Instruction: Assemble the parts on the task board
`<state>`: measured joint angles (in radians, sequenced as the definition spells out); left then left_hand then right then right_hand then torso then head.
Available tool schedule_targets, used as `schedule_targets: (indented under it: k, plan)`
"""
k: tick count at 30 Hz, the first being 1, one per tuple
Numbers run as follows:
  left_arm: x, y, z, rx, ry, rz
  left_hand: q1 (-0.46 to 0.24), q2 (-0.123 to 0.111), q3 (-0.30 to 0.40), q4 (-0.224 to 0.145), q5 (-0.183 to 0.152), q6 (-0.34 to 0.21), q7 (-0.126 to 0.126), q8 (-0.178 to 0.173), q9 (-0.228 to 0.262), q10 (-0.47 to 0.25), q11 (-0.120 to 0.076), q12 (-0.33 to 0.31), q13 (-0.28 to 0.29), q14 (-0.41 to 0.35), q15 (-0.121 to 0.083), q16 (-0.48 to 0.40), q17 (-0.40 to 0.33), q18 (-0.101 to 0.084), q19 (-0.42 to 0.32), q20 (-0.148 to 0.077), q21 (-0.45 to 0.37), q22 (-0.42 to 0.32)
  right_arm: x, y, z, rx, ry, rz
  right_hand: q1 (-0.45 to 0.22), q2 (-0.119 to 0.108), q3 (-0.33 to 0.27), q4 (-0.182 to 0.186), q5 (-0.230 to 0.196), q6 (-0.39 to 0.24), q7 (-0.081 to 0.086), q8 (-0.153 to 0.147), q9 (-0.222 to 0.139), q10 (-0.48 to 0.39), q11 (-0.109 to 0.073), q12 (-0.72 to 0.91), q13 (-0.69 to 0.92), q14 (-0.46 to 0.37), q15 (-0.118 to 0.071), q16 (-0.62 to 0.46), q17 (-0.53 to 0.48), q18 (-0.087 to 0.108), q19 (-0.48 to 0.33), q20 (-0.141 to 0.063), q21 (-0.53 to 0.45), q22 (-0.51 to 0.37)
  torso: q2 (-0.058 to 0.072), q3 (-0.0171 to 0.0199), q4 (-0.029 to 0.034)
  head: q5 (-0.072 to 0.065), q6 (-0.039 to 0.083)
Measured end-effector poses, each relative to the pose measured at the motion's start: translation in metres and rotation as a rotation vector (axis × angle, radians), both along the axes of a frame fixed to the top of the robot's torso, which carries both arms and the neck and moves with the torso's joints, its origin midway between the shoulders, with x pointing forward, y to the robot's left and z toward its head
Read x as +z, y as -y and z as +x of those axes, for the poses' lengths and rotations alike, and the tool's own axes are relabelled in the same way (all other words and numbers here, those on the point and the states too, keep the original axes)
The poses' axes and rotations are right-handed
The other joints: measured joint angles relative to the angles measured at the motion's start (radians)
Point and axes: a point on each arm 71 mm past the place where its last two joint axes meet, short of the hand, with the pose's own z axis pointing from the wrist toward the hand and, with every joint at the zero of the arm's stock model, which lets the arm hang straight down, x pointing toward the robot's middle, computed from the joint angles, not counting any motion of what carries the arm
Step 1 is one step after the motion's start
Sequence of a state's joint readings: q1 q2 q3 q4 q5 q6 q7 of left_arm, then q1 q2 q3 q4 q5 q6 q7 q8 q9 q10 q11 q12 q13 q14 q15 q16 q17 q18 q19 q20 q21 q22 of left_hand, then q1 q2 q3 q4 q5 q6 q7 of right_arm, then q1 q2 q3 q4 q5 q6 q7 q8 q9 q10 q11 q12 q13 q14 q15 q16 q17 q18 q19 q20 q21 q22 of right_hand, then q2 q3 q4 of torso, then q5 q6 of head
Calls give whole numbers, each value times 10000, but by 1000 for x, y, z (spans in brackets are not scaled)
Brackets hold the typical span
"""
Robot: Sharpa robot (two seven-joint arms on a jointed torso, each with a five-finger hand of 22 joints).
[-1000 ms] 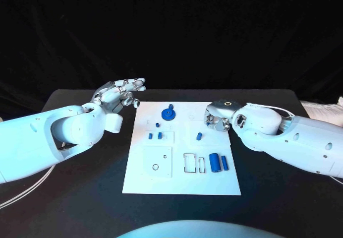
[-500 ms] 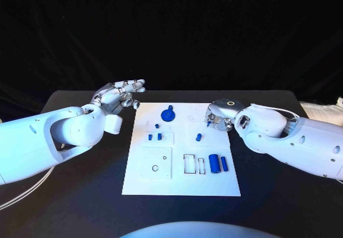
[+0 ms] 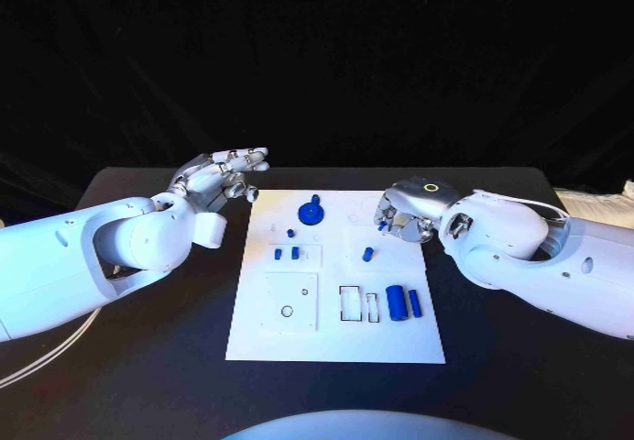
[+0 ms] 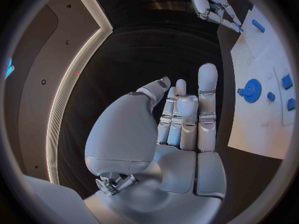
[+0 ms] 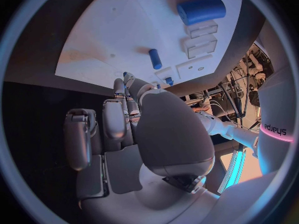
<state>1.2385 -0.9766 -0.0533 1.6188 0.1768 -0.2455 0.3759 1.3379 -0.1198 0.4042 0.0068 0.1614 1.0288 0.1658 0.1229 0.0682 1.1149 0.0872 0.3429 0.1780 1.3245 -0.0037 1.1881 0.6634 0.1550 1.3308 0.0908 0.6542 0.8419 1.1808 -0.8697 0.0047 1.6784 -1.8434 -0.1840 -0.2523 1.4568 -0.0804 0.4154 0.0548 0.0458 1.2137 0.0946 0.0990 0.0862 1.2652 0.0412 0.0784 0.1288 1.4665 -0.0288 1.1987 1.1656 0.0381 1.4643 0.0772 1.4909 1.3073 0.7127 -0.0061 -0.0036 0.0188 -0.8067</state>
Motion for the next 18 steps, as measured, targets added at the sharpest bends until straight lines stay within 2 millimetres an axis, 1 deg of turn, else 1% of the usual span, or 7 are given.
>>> schedule_targets:
  k: [3,4,6,10,13,14,18]
  plan:
    - [0,0,0,-7,-5,0,0,0,0,0,0,0,0,0,0,0,0,0,-1,0,0,0,0,0,0,0,0,0,7,-13,-9,388,98,214,0,0,0,0,-1,0,1,-11,3,0,0,0,0,0,0,0,0,0,0,0,0,7,0,0,-2,37,11]
    - [0,0,0,-8,-5,-1,0,0,0,0,0,0,0,0,0,0,0,0,-1,0,0,0,0,0,0,0,0,0,8,-14,-10,428,106,233,0,-1,0,0,-1,-1,1,-13,3,0,0,0,0,0,0,0,0,0,0,0,3,8,0,0,-2,51,12]
    - [0,1,0,-19,-8,-3,0,0,0,0,0,-20,19,0,0,-28,-29,24,12,0,0,0,-9,0,-28,28,0,0,11,-26,-16,735,155,364,0,-1,-1,0,-1,-1,2,-33,6,0,1,0,-1,0,0,0,0,0,0,0,40,8,0,0,4,90,14]
    - [0,2,0,-44,-12,-11,0,0,0,0,0,-38,35,0,0,-36,-37,55,17,0,0,0,-17,-1,-36,36,0,1,15,-50,-24,1305,198,572,0,-1,-1,0,-2,-2,4,-44,49,-1,1,0,-2,0,0,0,0,0,0,0,40,8,0,-4,17,225,-20]
    - [0,2,0,-62,-13,-16,0,0,0,0,0,-38,34,0,0,-36,-37,55,16,0,0,0,-16,-1,-36,36,0,0,14,-66,-29,1661,158,672,0,-2,-1,0,-21,-4,6,-31,50,-1,2,0,-3,0,0,0,0,-1,0,0,40,8,4,-5,18,390,-69]
    - [0,3,0,-67,-15,-18,0,0,0,0,0,-38,35,0,1,-36,-37,55,16,0,0,0,-17,0,-36,36,0,0,11,-72,-31,1799,108,703,-1,-2,-1,0,-21,-8,10,-21,50,-1,2,0,-8,0,0,0,-1,0,0,0,40,8,5,-8,18,479,-95]
    - [0,4,0,-106,-17,-32,0,0,0,0,0,-38,34,0,0,-36,-36,55,15,0,0,0,-16,-1,-36,36,0,1,0,-92,-40,2217,-162,791,-1,-2,-1,1,-22,-14,16,11,50,-1,2,0,-13,0,0,0,-11,0,0,0,40,7,8,-9,12,752,-201]
